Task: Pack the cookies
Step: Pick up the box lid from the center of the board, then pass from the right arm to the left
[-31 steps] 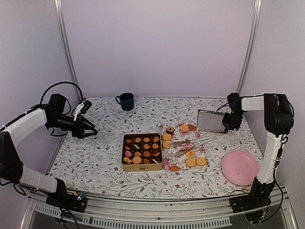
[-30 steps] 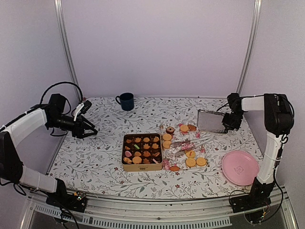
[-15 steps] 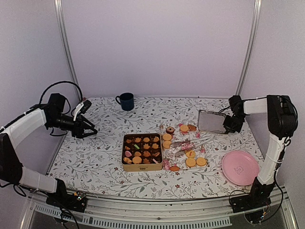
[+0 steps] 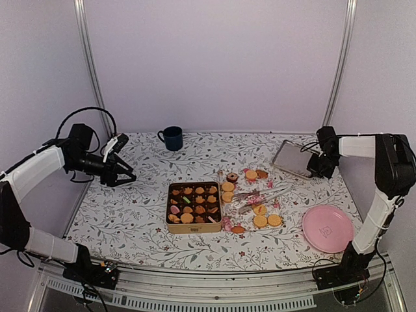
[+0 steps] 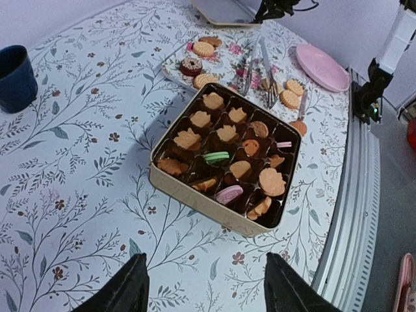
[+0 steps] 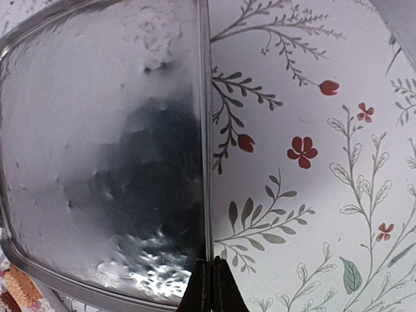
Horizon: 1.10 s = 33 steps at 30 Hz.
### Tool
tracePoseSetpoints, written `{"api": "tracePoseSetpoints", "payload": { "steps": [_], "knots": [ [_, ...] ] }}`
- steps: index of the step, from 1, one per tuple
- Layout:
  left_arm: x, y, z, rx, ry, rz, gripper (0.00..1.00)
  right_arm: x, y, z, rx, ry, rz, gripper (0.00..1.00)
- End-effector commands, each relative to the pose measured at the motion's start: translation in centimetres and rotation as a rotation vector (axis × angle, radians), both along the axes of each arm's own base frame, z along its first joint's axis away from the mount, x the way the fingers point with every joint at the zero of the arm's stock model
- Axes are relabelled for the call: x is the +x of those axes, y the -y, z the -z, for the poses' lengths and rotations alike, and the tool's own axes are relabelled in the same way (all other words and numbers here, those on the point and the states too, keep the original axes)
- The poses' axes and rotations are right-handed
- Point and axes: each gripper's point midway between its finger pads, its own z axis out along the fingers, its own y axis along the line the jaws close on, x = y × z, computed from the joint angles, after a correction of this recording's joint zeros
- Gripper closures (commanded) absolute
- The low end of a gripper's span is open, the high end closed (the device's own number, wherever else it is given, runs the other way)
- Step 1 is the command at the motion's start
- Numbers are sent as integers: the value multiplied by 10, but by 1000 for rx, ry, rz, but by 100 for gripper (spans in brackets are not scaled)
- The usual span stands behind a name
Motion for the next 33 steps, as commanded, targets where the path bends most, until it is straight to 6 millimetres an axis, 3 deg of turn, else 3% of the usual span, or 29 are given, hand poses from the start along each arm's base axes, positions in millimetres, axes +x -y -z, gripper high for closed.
{"api": "tracePoseSetpoints", "payload": {
  "steps": [1, 6, 11, 14, 18, 23, 28, 33],
  "knots": [
    [3, 18, -15, -43, 8, 41, 39, 19, -14, -70, -18, 236, -25, 100],
    [11, 39, -31, -113, -33, 48, 36, 20, -53, -125, 3, 393, -117, 100],
    [29, 56, -65, -214, -48, 5, 32, 9, -126, -171, 65, 497, -255, 100],
    [34, 67, -88, -299, -83, 10, 32, -2, -178, -180, 108, 502, -341, 100],
    [38, 83, -112, -419, -148, 48, 32, -22, -253, -174, 170, 478, -453, 100],
    [47, 89, -113, -469, -187, 16, 33, -40, -329, -177, 223, 486, -550, 100],
    [57, 86, -97, -449, -198, -56, 37, -52, -384, -181, 258, 498, -612, 100],
    [68, 78, -83, -427, -211, -123, 39, -57, -414, -182, 285, 510, -644, 100]
  ]
}}
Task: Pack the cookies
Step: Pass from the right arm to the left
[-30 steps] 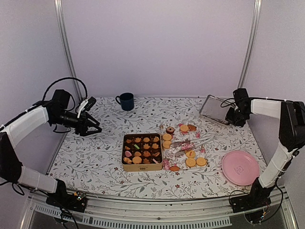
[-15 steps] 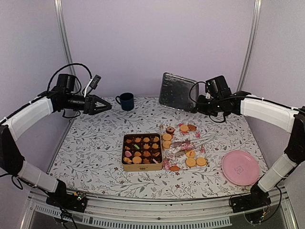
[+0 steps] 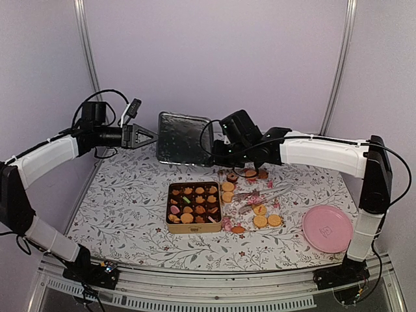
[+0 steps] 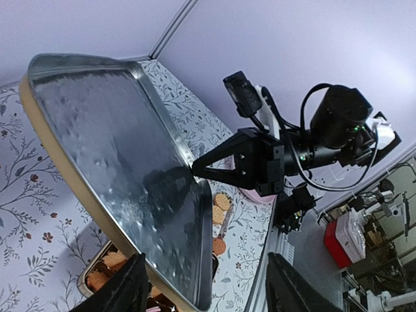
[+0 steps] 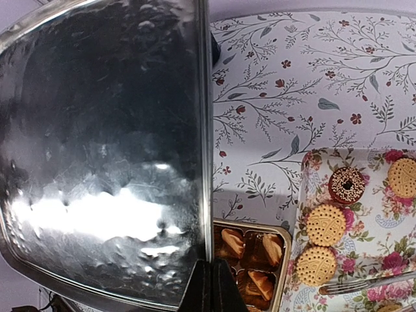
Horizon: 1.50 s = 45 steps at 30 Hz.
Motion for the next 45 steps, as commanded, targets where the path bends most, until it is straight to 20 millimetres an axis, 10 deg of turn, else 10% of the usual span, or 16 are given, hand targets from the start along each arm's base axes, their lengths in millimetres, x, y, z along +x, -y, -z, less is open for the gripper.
{"api": "tracePoseSetpoints", "payload": {
  "steps": [1, 15, 32, 45],
  "knots": [
    [16, -8, 17, 25, -29, -80, 40, 5, -24, -21, 72, 47, 12, 100],
    [28, -25, 29, 39, -48, -146, 46, -7, -35, -17, 33, 72, -3, 100],
    [35, -36, 30, 15, -66, -146, 98, -30, -65, -32, 12, 186, -85, 99],
    [32, -36, 18, 76, 97, -92, 100, -45, -66, -67, 109, 262, -181, 40]
  ]
}}
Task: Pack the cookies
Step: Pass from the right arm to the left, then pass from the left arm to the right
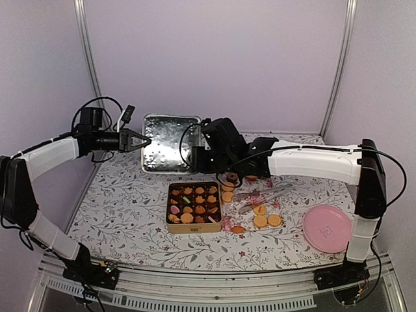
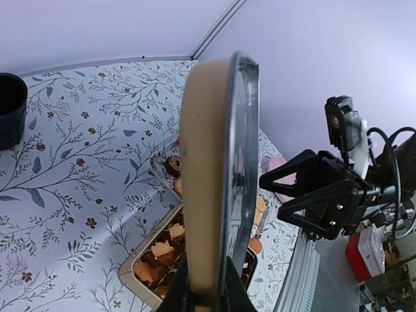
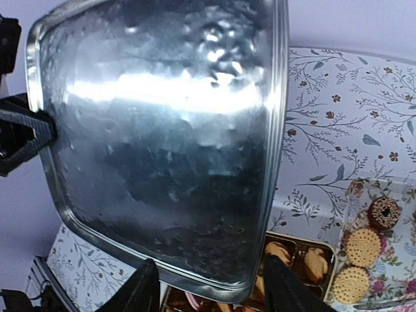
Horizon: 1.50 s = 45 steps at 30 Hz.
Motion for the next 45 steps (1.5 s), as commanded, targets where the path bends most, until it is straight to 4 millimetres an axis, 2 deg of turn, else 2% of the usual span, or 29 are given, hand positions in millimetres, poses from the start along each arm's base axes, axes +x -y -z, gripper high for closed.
{"api": "tracePoseSetpoints", "payload": {
  "steps": [1, 4, 7, 10, 13, 18, 21, 23, 25, 26, 27, 31, 33, 34, 39, 45],
  "knots": [
    [-2, 0, -22, 50, 163, 58, 100, -16, -1, -56, 153, 81, -91, 37],
    [-6, -1, -31, 139, 305, 105, 100, -28, 12, -84, 236, 86, -151, 29],
    [-10, -6, -41, 268, 472, 117, 99, -34, 33, -105, 335, 59, -180, 25],
    [-14, -18, -53, 434, 659, 98, 100, -39, 59, -118, 439, 15, -166, 21],
    [-26, -29, -66, 571, 850, 112, 100, -42, 74, -118, 515, -73, -143, 18],
    [-79, -21, -97, 696, 1231, 200, 100, -44, 67, -110, 559, -204, -167, 18],
    [-119, -14, -113, 778, 1602, 223, 100, -47, 56, -109, 598, -266, -219, 18],
    [-146, -11, -125, 790, 1869, 163, 100, -51, 46, -106, 619, -312, -265, 18],
    [-168, -10, -122, 799, 2107, 120, 100, -57, 38, -104, 637, -353, -315, 18],
    [-176, -8, -109, 795, 2180, 121, 100, -60, 36, -102, 647, -370, -331, 18],
    [-183, -8, -108, 788, 2240, 108, 100, -63, 34, -100, 652, -382, -347, 18],
    [-201, -4, -95, 770, 2392, 131, 100, -73, 32, -94, 673, -417, -384, 18],
    [-208, -2, -87, 762, 2474, 133, 100, -78, 31, -98, 697, -423, -411, 18],
    [-210, -1, -84, 758, 2505, 135, 100, -81, 30, -89, 687, -444, -413, 18],
    [-219, 2, -80, 722, 2623, 115, 100, -95, 22, -75, 671, -498, -452, 18],
    [-220, 8, -59, 698, 2648, 162, 100, -113, 11, -74, 714, -521, -542, 19]
  ]
}}
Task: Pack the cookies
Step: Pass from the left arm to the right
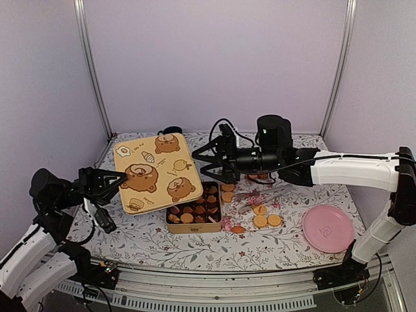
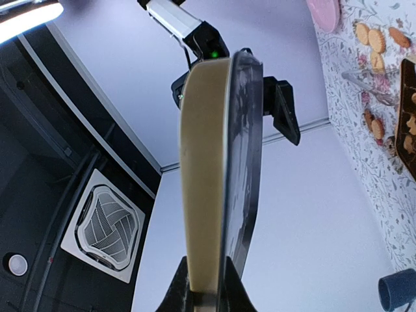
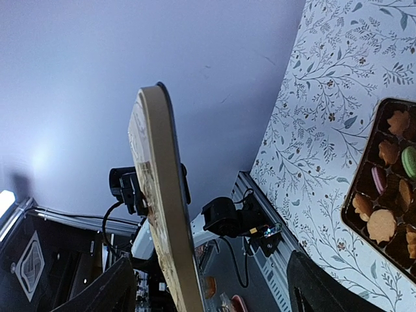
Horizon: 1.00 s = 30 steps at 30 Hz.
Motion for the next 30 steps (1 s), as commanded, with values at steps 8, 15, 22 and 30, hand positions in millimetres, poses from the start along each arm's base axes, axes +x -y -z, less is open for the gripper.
{"api": "tracePoseSetpoints", "payload": {
  "steps": [8, 15, 22, 30],
  "knots": [
    [-13, 18, 21, 9, 76, 78, 100, -34, -16, 7, 105, -31, -148, 33],
    [-3, 25, 25, -12, 8, 62, 100, -36, -18, 24, 99, -69, -155, 70],
    [7, 32, 47, 1, -177, 47, 94, -20, 0, 41, 99, -127, -73, 70],
    [34, 43, 112, 183, -446, -78, 39, 0, 16, 60, 111, -206, 31, 89]
  ]
}}
